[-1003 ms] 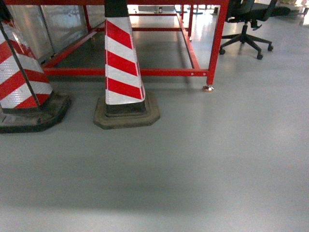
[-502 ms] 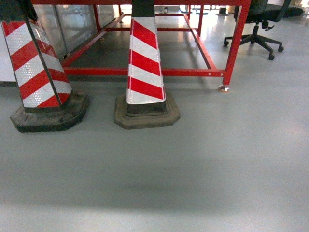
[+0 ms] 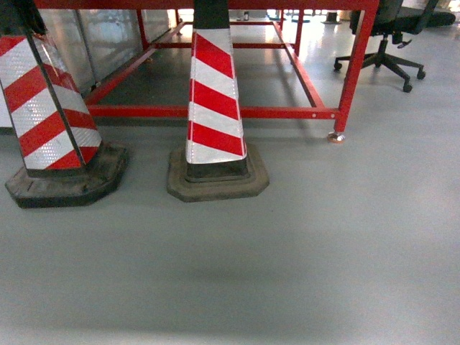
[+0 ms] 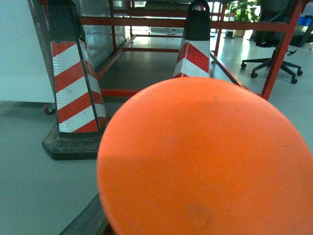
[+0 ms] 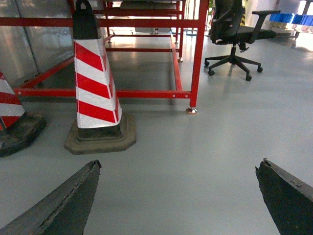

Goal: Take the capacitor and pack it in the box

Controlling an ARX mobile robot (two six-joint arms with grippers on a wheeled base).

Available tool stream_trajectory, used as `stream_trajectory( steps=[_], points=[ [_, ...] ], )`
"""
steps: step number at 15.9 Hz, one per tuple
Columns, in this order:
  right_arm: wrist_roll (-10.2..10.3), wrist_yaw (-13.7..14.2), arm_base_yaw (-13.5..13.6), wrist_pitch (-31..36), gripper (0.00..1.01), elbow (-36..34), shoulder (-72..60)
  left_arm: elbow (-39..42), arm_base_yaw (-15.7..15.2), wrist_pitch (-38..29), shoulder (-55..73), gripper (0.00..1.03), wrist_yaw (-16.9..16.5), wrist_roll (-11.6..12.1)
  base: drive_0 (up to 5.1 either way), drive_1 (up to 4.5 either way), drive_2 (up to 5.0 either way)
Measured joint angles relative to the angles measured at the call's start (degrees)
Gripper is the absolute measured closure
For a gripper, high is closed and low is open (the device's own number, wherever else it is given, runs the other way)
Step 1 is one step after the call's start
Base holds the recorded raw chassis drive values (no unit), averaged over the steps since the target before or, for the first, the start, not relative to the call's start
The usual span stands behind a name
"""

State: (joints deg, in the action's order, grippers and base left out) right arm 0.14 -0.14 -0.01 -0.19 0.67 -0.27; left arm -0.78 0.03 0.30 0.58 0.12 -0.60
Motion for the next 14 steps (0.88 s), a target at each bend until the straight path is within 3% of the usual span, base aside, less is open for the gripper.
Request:
stream_trajectory(
  steps=[5, 14],
  points=[
    [0.00, 0.02, 0.00, 0.02, 0.03, 0.00, 0.00, 0.00, 0.00, 0.11, 0.00, 0.59, -0.11, 0.00, -5.1, 2.30, 2.3],
    [0.00, 0.13, 0.00, 0.02, 0.03, 0.00, 0.00, 0.00, 0.00, 0.00, 0.00, 0.59, -0.04, 0.00, 0.0, 3.99, -4.1]
  ],
)
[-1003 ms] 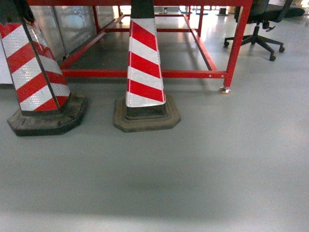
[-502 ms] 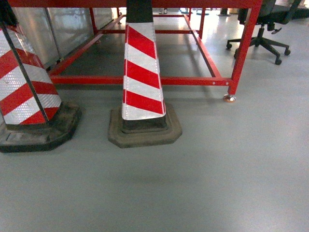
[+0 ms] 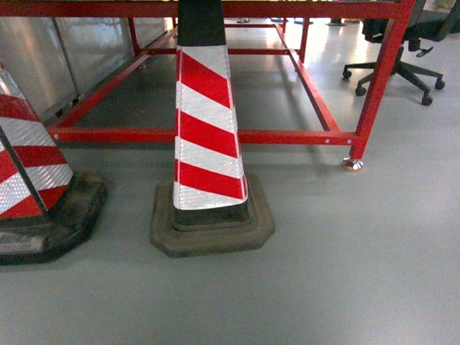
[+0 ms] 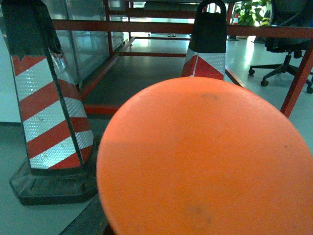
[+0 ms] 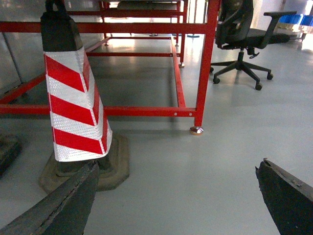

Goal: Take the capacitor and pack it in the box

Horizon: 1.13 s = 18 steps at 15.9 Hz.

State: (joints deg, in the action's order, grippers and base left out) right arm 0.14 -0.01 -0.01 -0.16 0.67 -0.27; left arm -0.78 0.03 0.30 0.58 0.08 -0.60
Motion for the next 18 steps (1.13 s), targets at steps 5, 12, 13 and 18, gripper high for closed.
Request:
stream_trajectory(
  steps=[5, 12, 13, 18],
  points=[
    [0.00, 0.00, 0.00, -0.24, 0.03, 0.00, 0.00, 0.00, 0.00, 0.09, 0.00, 0.59, -0.11, 0.00, -0.1, 3.95, -4.1],
    [0.00, 0.00, 0.00, -0.13, 0.03, 0.00, 0.00, 0.00, 0.00, 0.07, 0.00, 0.59, -0.04, 0.00, -0.1, 3.95, -4.1],
    [0.00, 0.00, 0.00, -0.13, 0.03, 0.00, 0.00, 0.00, 0.00, 0.09, 0.02, 0.59, -0.04, 0.00, -0.1, 3.95, -4.1],
    [0.00, 0.04, 0.00, -0.11, 0.03, 0.00, 0.00, 0.00, 0.00, 0.15, 0.02, 0.59, -0.17, -0.02, -0.1, 3.95, -4.1]
  ],
)
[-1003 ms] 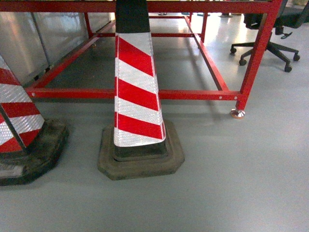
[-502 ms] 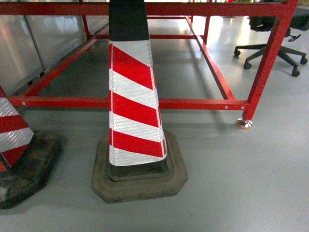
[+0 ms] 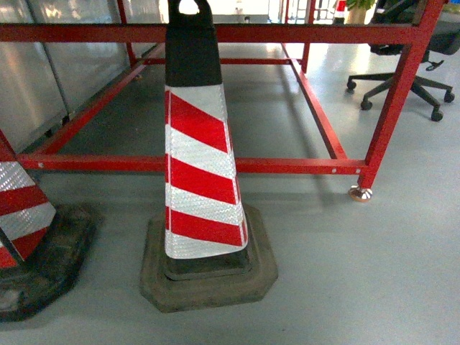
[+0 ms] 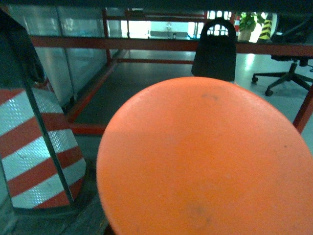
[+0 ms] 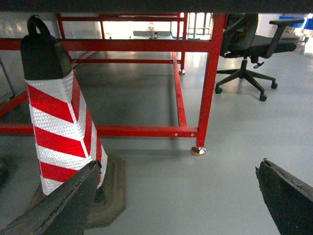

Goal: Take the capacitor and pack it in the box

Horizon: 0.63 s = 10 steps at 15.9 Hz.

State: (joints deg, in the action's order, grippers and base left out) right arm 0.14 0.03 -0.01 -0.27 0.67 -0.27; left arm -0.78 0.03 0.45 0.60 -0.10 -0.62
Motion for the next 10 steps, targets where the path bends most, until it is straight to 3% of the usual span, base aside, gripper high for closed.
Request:
stream_trajectory(
  steps=[1, 10],
  points=[
    [0.02, -0.13, 0.00, -0.09, 0.03, 0.00, 0.00, 0.00, 0.00, -0.02, -0.02, 0.59, 0.22, 0.07, -0.1, 3.95, -4.1],
    [-0.07, -0.04, 0.00, -0.07, 0.03, 0.00, 0.00, 0.00, 0.00, -0.07, -0.02, 0.59, 0.15, 0.46, 0.0, 0.00, 0.0]
  ],
)
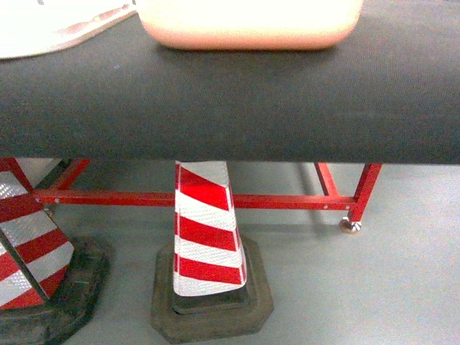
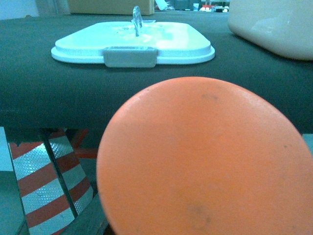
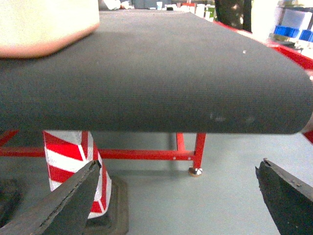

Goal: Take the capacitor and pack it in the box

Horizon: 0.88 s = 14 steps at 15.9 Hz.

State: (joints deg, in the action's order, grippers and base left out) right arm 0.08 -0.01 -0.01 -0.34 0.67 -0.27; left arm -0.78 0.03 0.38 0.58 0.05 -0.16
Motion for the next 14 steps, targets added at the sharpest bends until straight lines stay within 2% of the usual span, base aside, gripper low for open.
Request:
stream_trajectory(
  steps=[14],
  points=[
    [0.07, 0.02, 0.00, 0.33, 0.03, 0.00, 0.00, 0.00, 0.00, -0.35, 0.02, 0.59, -0.02, 0.17, 0.0, 0.00, 0.0]
  ],
)
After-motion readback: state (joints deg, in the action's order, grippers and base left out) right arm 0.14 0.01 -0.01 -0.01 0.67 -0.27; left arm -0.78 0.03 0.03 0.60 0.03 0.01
